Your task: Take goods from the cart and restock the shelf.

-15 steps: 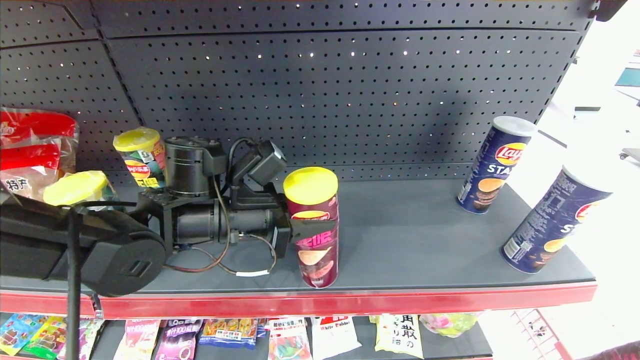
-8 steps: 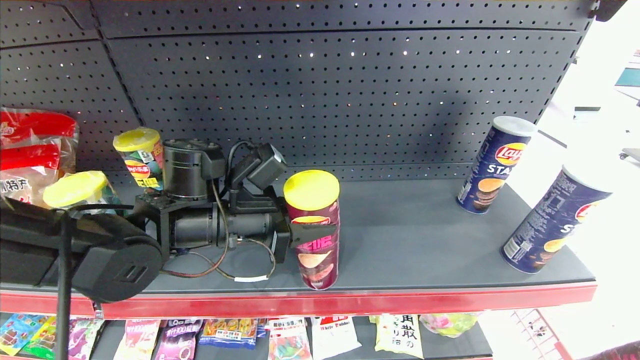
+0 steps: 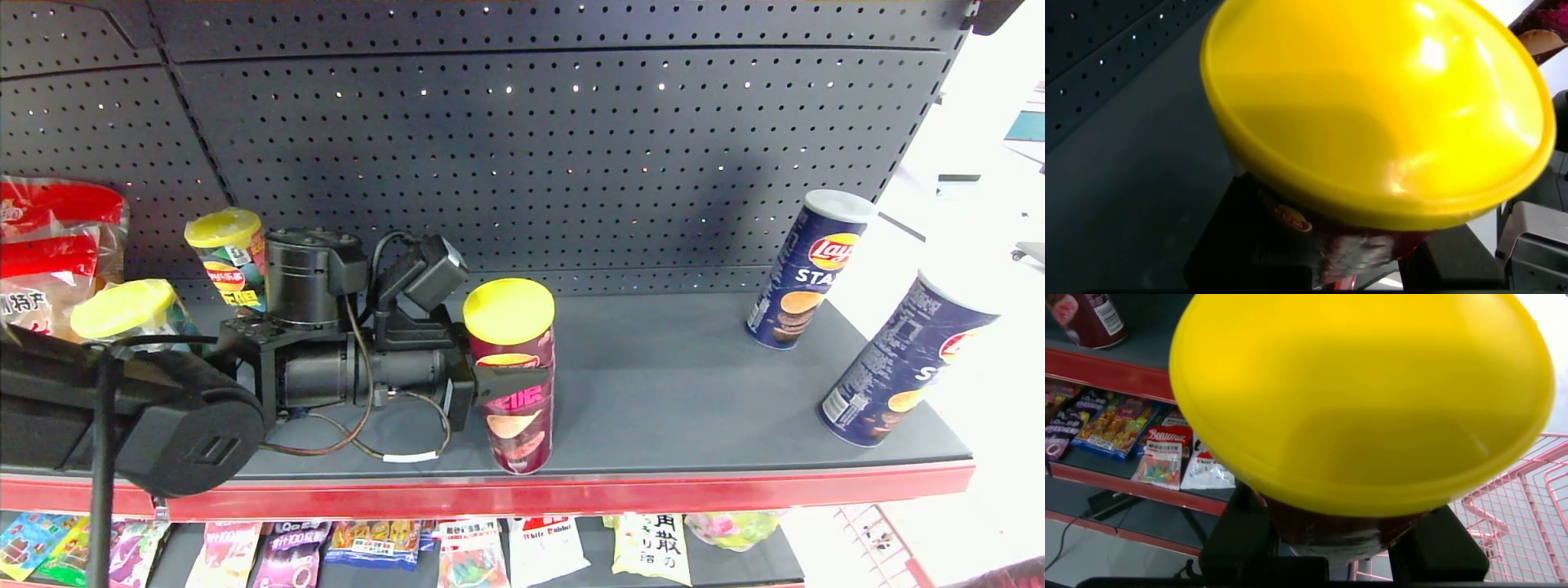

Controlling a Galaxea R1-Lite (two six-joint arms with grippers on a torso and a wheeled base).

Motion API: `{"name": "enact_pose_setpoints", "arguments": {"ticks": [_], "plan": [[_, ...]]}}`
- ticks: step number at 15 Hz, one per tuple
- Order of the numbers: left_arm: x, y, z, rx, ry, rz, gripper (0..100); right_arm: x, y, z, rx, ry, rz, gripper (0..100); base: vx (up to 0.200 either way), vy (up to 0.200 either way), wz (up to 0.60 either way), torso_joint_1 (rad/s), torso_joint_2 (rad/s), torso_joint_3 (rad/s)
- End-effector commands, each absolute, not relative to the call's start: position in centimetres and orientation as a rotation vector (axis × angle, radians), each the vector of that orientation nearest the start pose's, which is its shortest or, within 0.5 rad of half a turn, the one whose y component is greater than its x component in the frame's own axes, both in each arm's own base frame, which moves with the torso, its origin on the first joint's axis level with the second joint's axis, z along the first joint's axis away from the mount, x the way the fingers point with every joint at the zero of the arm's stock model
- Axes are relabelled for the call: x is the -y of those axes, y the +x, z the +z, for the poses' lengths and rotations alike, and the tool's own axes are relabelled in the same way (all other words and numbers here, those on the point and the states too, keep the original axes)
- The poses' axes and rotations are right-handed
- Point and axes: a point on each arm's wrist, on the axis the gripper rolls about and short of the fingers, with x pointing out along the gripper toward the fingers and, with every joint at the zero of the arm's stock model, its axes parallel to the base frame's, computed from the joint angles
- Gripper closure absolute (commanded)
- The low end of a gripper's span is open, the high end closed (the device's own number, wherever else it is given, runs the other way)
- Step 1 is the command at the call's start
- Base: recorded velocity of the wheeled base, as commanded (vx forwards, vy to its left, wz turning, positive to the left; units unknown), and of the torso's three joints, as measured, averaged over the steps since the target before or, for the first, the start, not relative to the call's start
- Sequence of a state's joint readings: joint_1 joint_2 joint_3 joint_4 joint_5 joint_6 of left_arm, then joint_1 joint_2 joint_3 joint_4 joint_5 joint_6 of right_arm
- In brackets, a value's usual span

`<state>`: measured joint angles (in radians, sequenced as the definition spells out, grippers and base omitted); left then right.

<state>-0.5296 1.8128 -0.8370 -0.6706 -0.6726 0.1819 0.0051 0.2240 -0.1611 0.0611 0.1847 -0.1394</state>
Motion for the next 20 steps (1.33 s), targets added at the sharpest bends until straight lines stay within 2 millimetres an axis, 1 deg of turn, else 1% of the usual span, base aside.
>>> {"name": "enact_pose_setpoints", "arguments": {"ticks": [1, 4, 7, 8, 9, 10, 11, 12, 13, 14, 16, 17, 18, 20], "plan": [[17.6, 27.4, 15.9, -0.217, 0.136, -1.214, 0, -0.4, -1.2, 11.8, -0.112, -0.128, 0.200, 100, 0.000, 0.000, 0.00, 0.000, 0.00, 0.000], [17.5, 27.3, 15.8, -0.221, 0.138, -1.197, 0, -0.4, -1.2, 11.8, -0.112, -0.128, 0.197, 100, 0.000, 0.000, 0.00, 0.000, 0.00, 0.000], [16.6, 26.0, 15.8, -0.237, 0.136, -1.188, 0, -0.4, -1.2, 12.0, -0.107, -0.128, 0.200, 100, 0.000, 0.000, 0.00, 0.000, 0.00, 0.000], [15.9, 25.2, 15.7, -0.245, 0.134, -1.181, 0, -0.4, -1.1, 12.3, -0.109, -0.128, 0.200, 100, 0.000, 0.000, 0.00, 0.000, 0.00, 0.000], [15.4, 24.8, 15.7, -0.249, 0.133, -1.172, 0, -0.4, -1.0, 12.5, -0.112, -0.129, 0.198, 100, 0.000, 0.000, 0.00, 0.000, 0.00, 0.000], [14.1, 23.7, 15.8, -0.255, 0.130, -1.149, 0, -0.4, -0.5, 13.6, -0.132, -0.127, 0.211, 100, 0.000, 0.000, 0.00, 0.000, 0.00, 0.000], [13.5, 23.3, 15.9, -0.255, 0.129, -1.135, 0, -0.4, -0.1, 14.1, -0.146, -0.126, 0.218, 100, 0.000, 0.000, 0.00, 0.000, 0.00, 0.000], [12.0, 22.5, 16.0, -0.257, 0.124, -1.091, 0, -0.5, 1.2, 15.8, -0.184, -0.122, 0.259, 100, 0.000, 0.000, 0.00, 0.000, 0.00, 0.000], [11.1, 21.9, 16.3, -0.244, 0.123, -1.062, 0, -0.6, 2.1, 16.6, -0.211, -0.120, 0.308, 100, 0.000, 0.000, 0.00, 0.000, 0.00, 0.000], [10.2, 21.0, 16.6, -0.232, 0.125, -1.023, 0, -0.8, 3.1, 17.1, -0.240, -0.127, 0.349, 100, 0.000, 0.000, 0.00, 0.000, 0.00, 0.000], [8.9, 18.7, 16.4, -0.234, 0.131, -0.959, 0, -1.3, 4.7, 18.1, -0.276, -0.164, 0.423, 100, 0.000, 0.000, 0.00, 0.000, 0.00, 0.000], [8.0, 16.7, 16.1, -0.231, 0.133, -0.935, 0, -1.9, 6.3, 19.4, -0.293, -0.171, 0.484, 100, 0.000, 0.000, 0.00, 0.000, 0.00, 0.000], [7.4, 15.0, 15.9, -0.222, 0.133, -0.927, 0, -2.6, 8.0, 20.7, -0.314, -0.172, 0.523, 100, 0.000, 0.000, 0.00, 0.000, 0.00, 0.000], [6.3, 12.9, 15.5, -0.218, 0.150, -0.850, 0, -4.1, 11.3, 22.7, -0.338, -0.172, 0.575, 100, 0.000, 0.000, 0.00, 0.000, 0.00, 0.000]]}}
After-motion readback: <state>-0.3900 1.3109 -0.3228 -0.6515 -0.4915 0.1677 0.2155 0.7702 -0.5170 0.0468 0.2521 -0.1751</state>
